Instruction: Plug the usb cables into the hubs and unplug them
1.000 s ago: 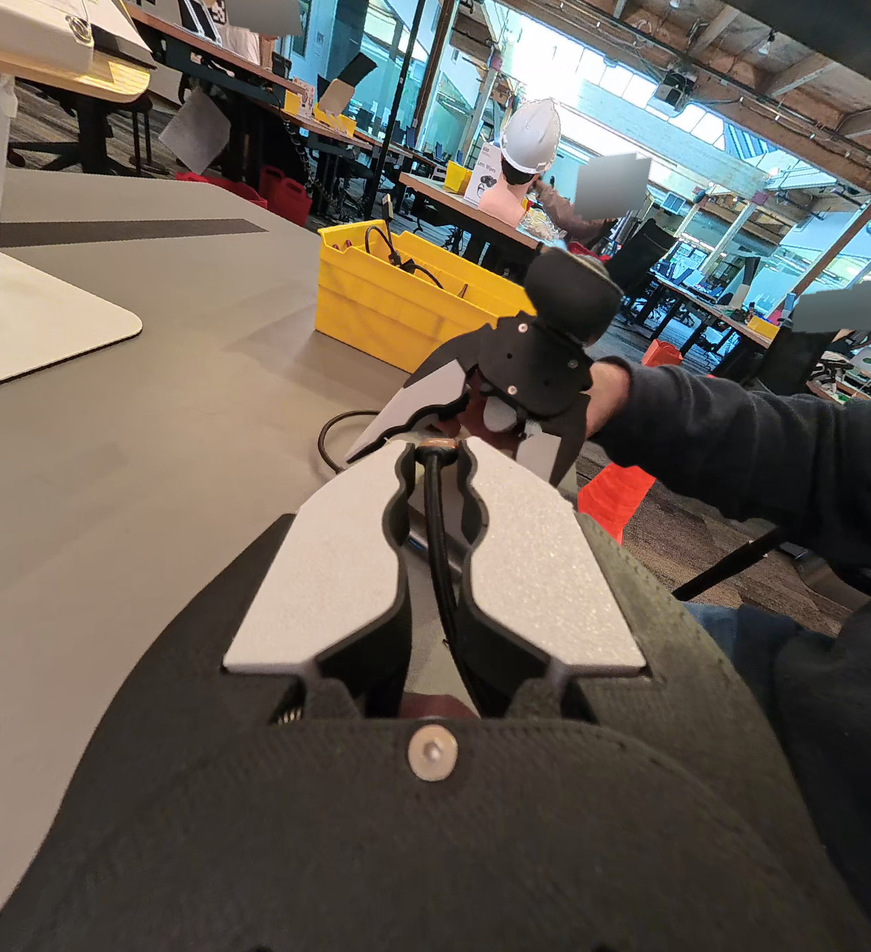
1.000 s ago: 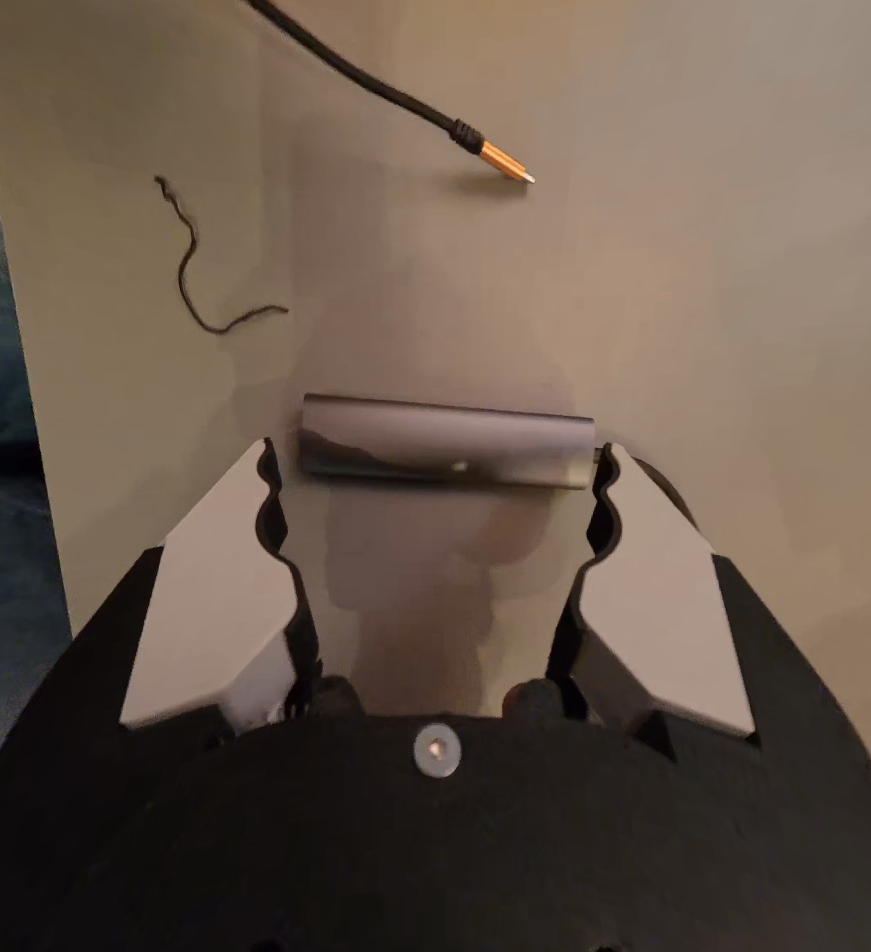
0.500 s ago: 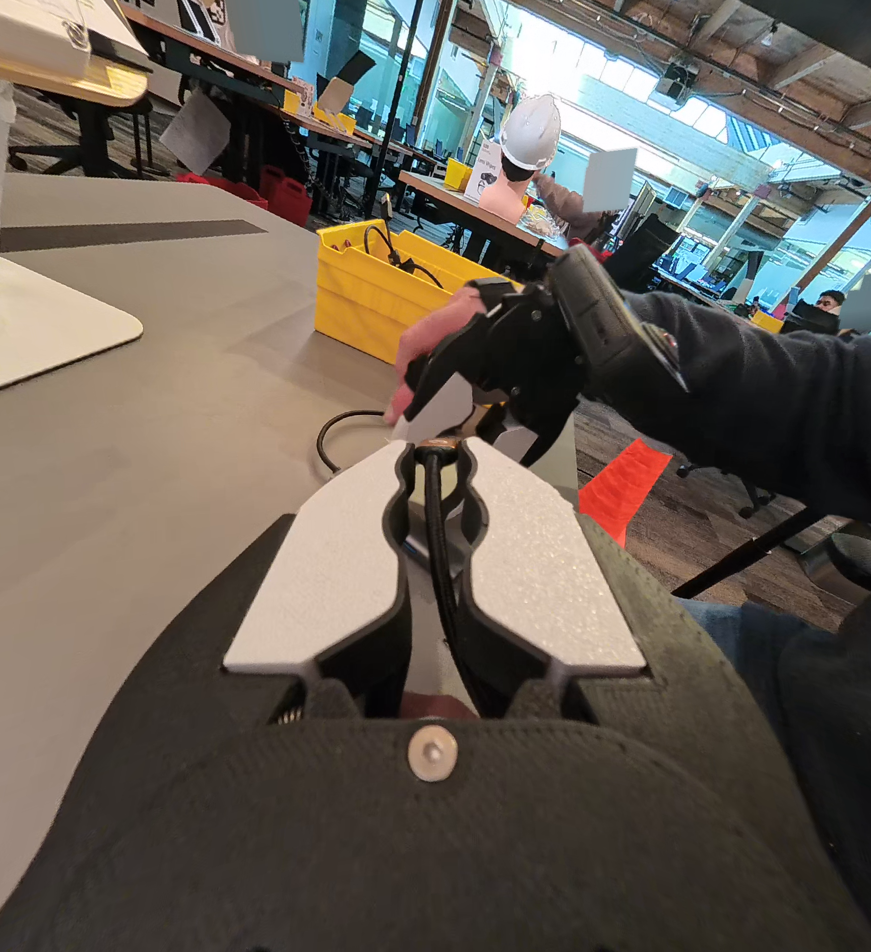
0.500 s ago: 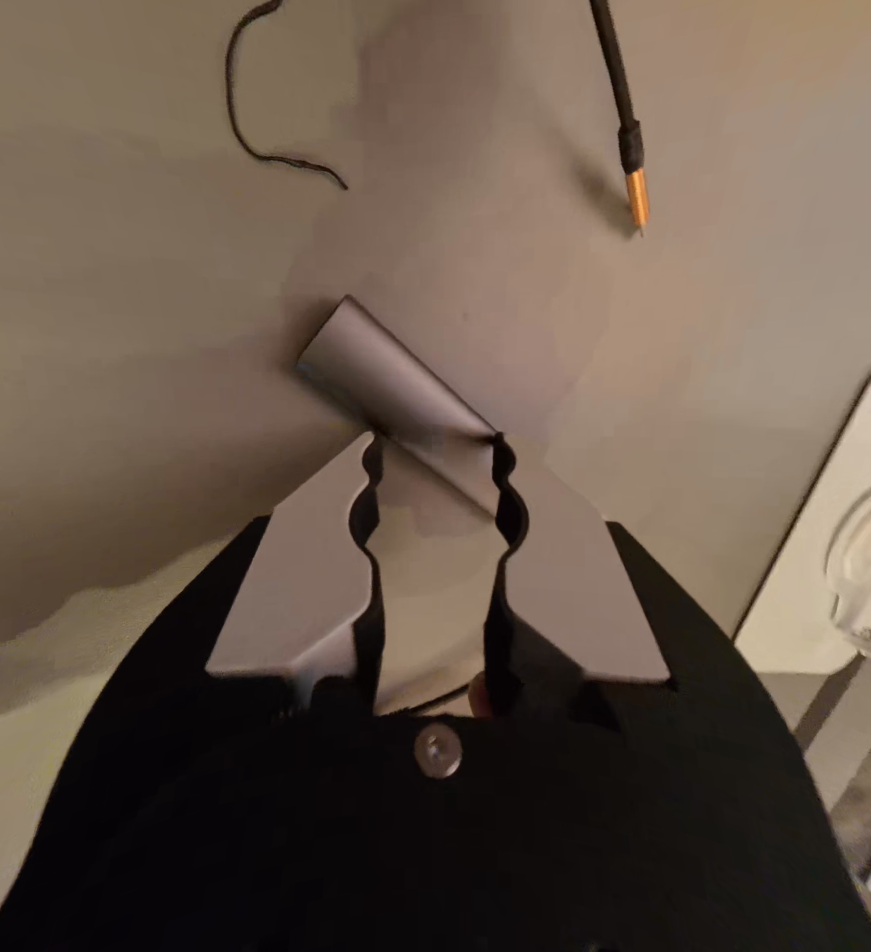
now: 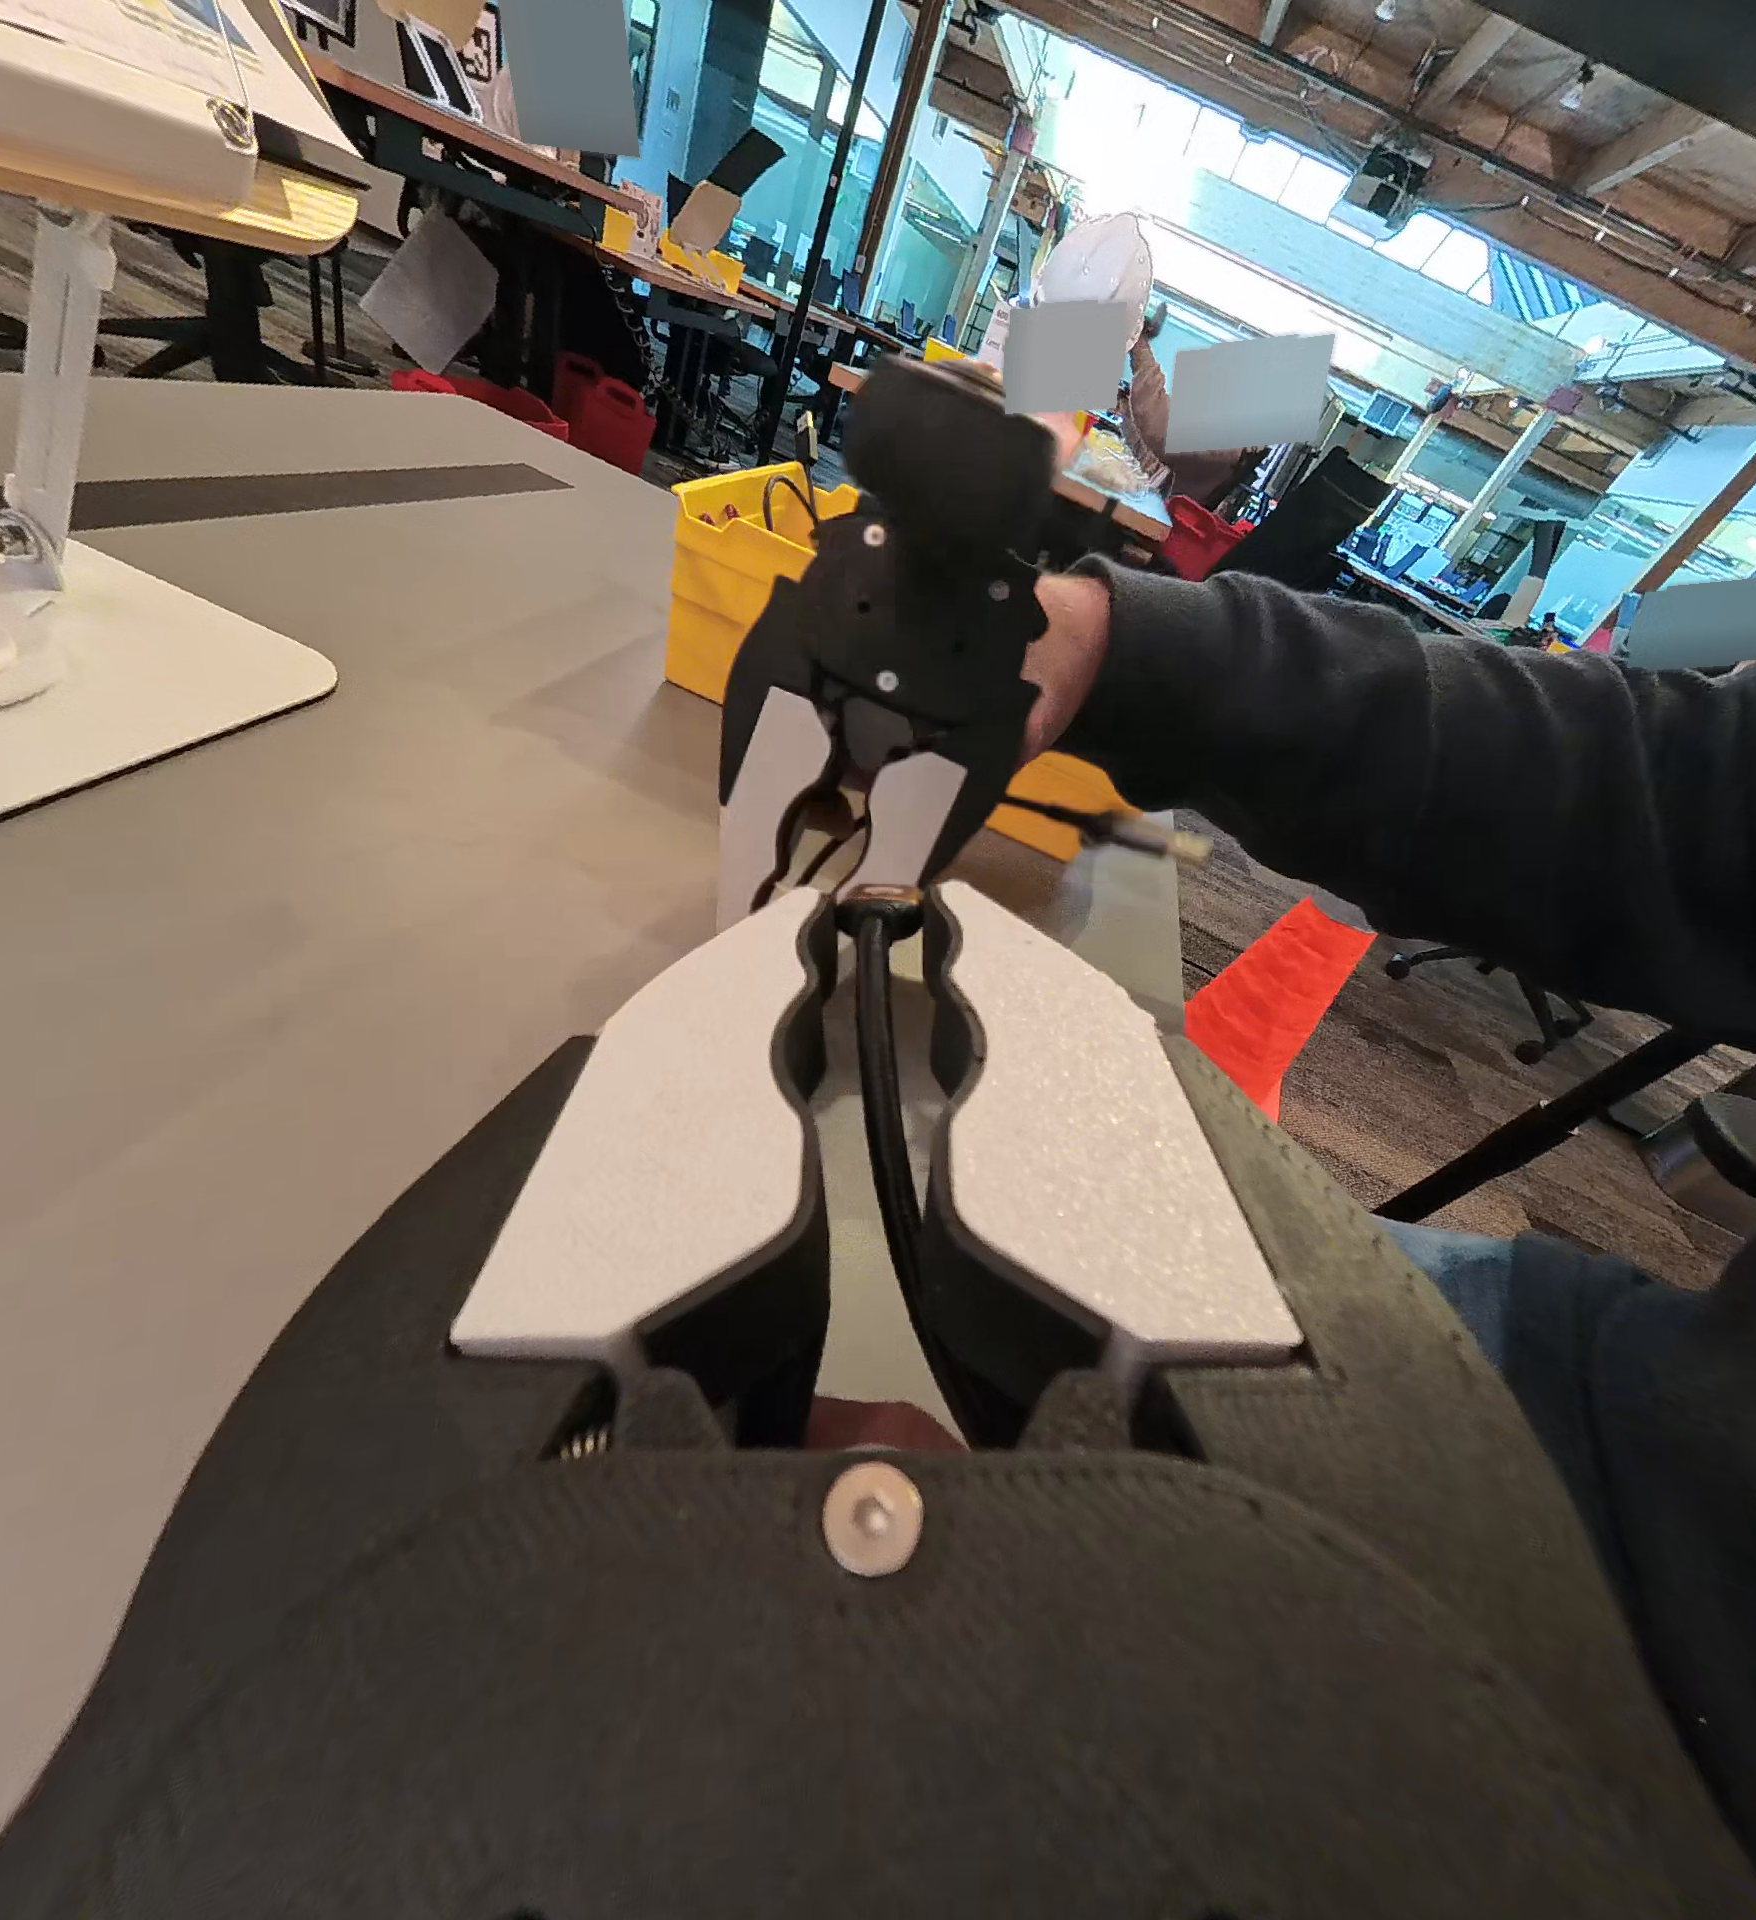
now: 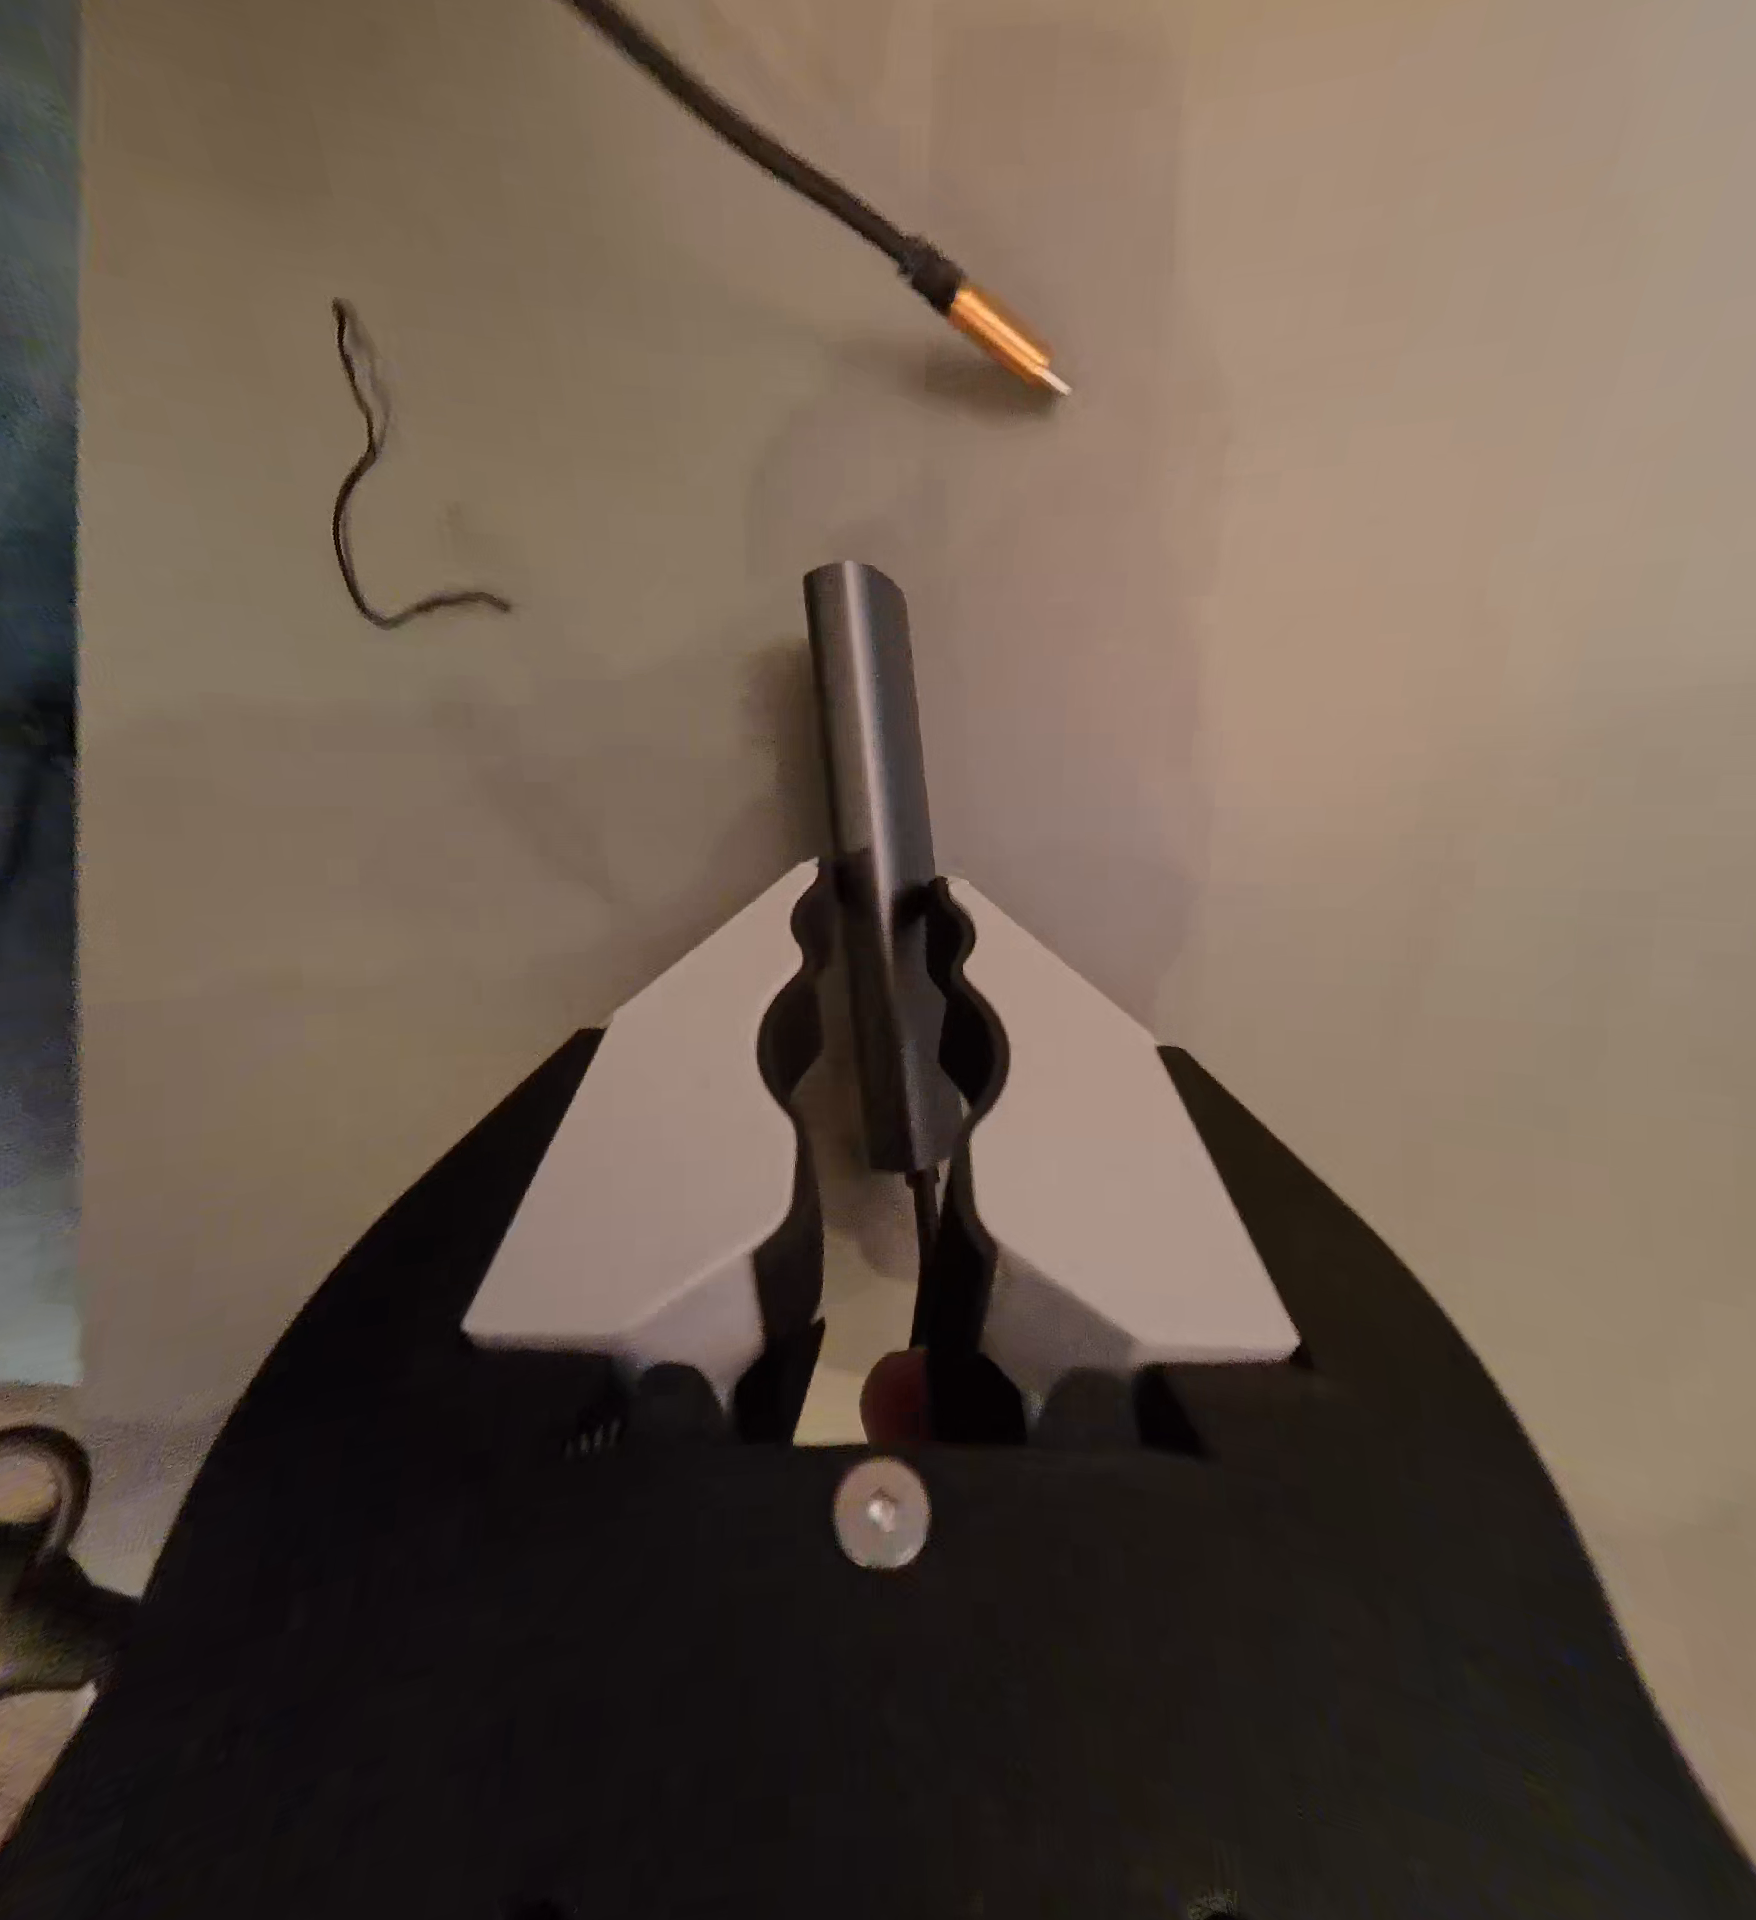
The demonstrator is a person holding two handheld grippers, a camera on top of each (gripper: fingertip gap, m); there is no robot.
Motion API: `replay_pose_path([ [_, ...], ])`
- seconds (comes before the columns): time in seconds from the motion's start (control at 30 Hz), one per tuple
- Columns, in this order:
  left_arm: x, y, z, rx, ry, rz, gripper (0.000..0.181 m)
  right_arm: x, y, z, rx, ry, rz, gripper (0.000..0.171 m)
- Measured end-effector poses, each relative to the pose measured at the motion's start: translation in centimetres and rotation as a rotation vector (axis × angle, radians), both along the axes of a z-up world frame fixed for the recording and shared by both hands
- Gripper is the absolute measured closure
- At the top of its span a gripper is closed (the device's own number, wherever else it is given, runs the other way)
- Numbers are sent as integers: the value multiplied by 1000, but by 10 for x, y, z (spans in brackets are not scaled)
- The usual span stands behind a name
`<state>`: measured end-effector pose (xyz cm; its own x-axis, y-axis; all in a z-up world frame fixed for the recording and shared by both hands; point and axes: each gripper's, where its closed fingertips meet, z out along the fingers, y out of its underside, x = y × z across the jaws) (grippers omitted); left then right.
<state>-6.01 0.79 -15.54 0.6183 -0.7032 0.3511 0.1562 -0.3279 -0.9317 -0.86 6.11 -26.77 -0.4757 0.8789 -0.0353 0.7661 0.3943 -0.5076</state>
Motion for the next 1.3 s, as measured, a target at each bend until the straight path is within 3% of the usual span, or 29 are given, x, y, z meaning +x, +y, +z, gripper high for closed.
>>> replay_pose_path([
  [0.2,-3,2,-2,-8,-3,12,166,-3,20,2,-322,-17,-357,157],
  [0.4,0,3,-8,-26,-3,8,166,-8,51,3,-668,111,-783,158],
  [0.5,1,3,-9,-29,1,7,166,-3,72,3,-718,204,-930,157],
  [0.6,0,3,-9,-32,-1,10,166,3,77,-1,-705,206,-978,140],
  [0.67,-1,3,-9,-34,-3,12,166,5,79,1,-646,219,-995,125],
  [0.87,-1,3,-9,-35,1,15,166,30,100,10,-354,180,-1049,114],
  [0.97,-1,4,-10,-38,1,16,166,52,123,25,-67,137,-1067,118],
  [1.07,-1,4,-11,-40,4,17,166,68,143,65,171,183,-1089,120],
  [1.17,-1,4,-11,-39,3,21,166,67,146,102,280,256,-1076,126],
  [1.3,-1,4,-11,-28,28,25,166,80,150,94,352,197,-1079,130],
])
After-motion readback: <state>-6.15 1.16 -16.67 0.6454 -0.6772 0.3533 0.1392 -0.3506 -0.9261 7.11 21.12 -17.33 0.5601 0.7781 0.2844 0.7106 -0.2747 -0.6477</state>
